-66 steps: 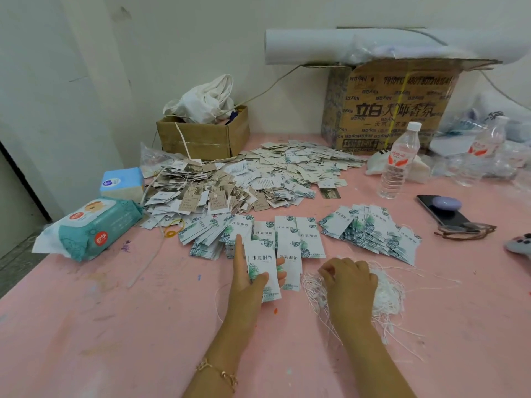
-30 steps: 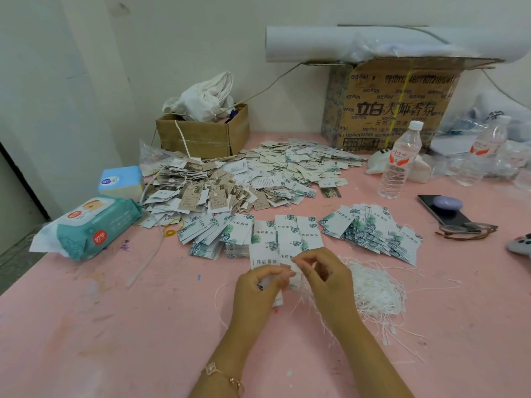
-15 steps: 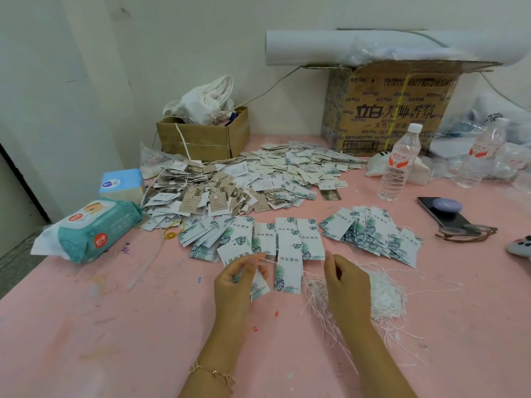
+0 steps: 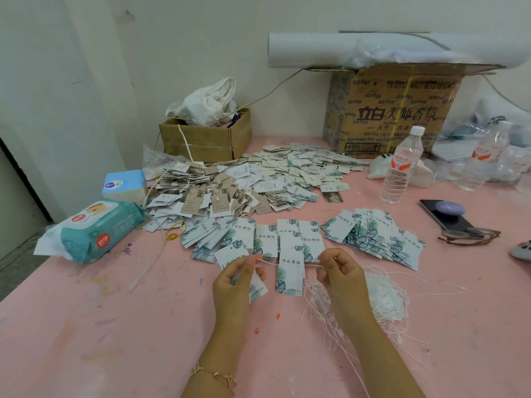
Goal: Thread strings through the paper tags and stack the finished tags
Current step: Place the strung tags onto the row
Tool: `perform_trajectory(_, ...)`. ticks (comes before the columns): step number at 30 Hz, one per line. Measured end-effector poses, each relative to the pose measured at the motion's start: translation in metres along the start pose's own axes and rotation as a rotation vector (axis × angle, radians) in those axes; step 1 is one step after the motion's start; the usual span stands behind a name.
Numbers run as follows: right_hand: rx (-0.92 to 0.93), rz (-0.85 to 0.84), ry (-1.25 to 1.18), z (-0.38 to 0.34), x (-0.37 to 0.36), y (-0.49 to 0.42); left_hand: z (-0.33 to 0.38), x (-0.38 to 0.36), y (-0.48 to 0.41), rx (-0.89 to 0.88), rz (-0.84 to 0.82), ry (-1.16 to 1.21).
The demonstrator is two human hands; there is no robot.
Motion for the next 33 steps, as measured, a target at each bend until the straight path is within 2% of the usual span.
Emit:
perform_trajectory(9,-0.136,-0.014,-0.357,0.002,0.002,-0.004,-0.001,0.003,-0.002,0.003,0.052,0.040)
perform_trajectory(17,-0.183,0.035,-0.537,-0.001,0.005,-0.004,-0.004,0.003,-0.002,0.000,0.027,-0.059)
perform_trajectory(22,-0.176,0.097,-0.523,0.002,0.007,-0.005,-0.006,0.006,-0.003,0.025,0.056,-0.011)
perform_trajectory(33,-0.103,0.260,-0.417,0.003,0.019,-0.003,-0.004,0.000,0.001,-0.031,0.001,-0.238)
Point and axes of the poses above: each hand's wrist, its own y-axis away from the middle knuckle, its own x-axis out of the back of the hand, z = x × y, the point moved 4 cm from there along -y, towards the middle knuckle, and after that the axes turned 9 degrees about y, right-handed, at the moved point
